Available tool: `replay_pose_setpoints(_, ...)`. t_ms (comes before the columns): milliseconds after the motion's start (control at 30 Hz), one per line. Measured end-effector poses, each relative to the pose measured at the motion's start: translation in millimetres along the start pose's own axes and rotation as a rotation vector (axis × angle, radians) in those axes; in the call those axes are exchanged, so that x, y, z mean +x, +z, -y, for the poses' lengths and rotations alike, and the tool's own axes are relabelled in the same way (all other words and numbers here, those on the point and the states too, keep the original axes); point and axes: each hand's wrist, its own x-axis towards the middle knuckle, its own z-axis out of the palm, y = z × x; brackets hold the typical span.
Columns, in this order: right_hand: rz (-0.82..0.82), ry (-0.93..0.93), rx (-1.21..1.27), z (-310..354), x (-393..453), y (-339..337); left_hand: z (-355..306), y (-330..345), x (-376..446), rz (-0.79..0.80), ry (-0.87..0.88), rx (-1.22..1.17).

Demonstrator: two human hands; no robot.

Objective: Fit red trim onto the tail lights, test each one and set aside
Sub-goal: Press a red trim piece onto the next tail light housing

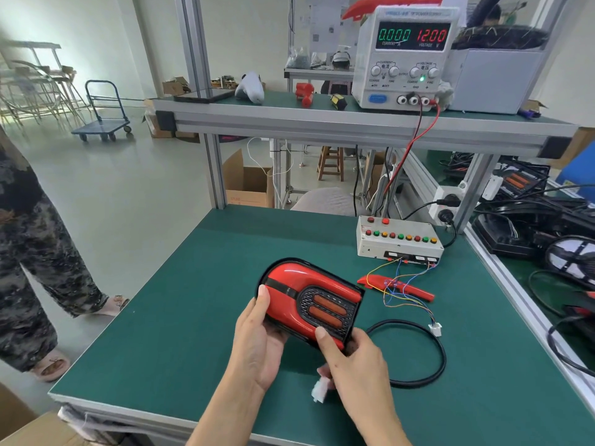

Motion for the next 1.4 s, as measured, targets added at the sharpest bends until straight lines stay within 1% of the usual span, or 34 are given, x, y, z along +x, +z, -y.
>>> replay_pose_setpoints(67, -0.202, -0.103, -0.248, 1, -4, -2, 1, -2, 1, -0.002, 0.006, 0.014)
replay_pose_setpoints(100, -0.313, -0.203, -0.332, 4, -7, -2, 1, -3, 0, -0.002, 0.005, 0.022)
replay_pose_setpoints(133, -0.387, -0.343, -0.395, 8, -8, -2, 0, -2, -2, 0.003, 0.005, 0.028)
replay_pose_setpoints(167, -0.414, -0.483, -0.437, 14, -6, -3, 0, -2, -3, 0.011, 0.008, 0.037)
replay_pose_setpoints(200, -0.388, -0.587, -0.474, 22, -1, -4, 1, -2, -4, 0.023, 0.018, 0.053)
replay_pose_setpoints(233, -0.325, -0.644, -0.519, 31, 7, -6, 1, -1, -5, 0.039, 0.033, 0.072)
replay_pose_setpoints(267, -0.237, -0.661, -0.575, 43, 17, -7, 2, -1, -6, 0.058, 0.054, 0.095)
replay_pose_setpoints(333, -0.019, -0.636, -0.685, 67, 37, -8, 3, 1, -7, 0.098, 0.1, 0.129)
replay_pose_setpoints(400, 0.208, -0.563, -0.736, 88, 55, -6, 3, 4, -8, 0.139, 0.124, 0.12)
replay_pose_setpoints(433, 0.289, -0.521, -0.751, 95, 63, -6, 2, 5, -7, 0.157, 0.125, 0.105)
replay_pose_setpoints(500, 0.398, -0.463, -0.76, 105, 74, -7, 2, 4, -6, 0.189, 0.127, 0.079)
replay_pose_setpoints(567, 0.47, -0.433, -0.687, 108, 78, -9, 2, 3, -5, 0.216, 0.146, 0.083)
replay_pose_setpoints(667, 0.458, -0.451, -0.628, 106, 76, -8, 4, 4, -4, 0.216, 0.177, 0.082)
replay_pose_setpoints(767, 0.413, -0.466, -0.616, 105, 74, -8, 4, 6, -4, 0.214, 0.181, 0.085)
replay_pose_setpoints(1000, 0.382, -0.467, -0.576, 102, 75, -9, 4, 7, 0, 0.22, 0.163, 0.109)
replay_pose_setpoints(1200, 0.314, -0.464, -0.531, 97, 75, -11, 3, 14, 4, 0.201, 0.191, 0.132)
replay_pose_setpoints(1400, 0.232, -0.463, -0.52, 90, 76, -6, 5, 15, 11, 0.167, 0.213, 0.22)
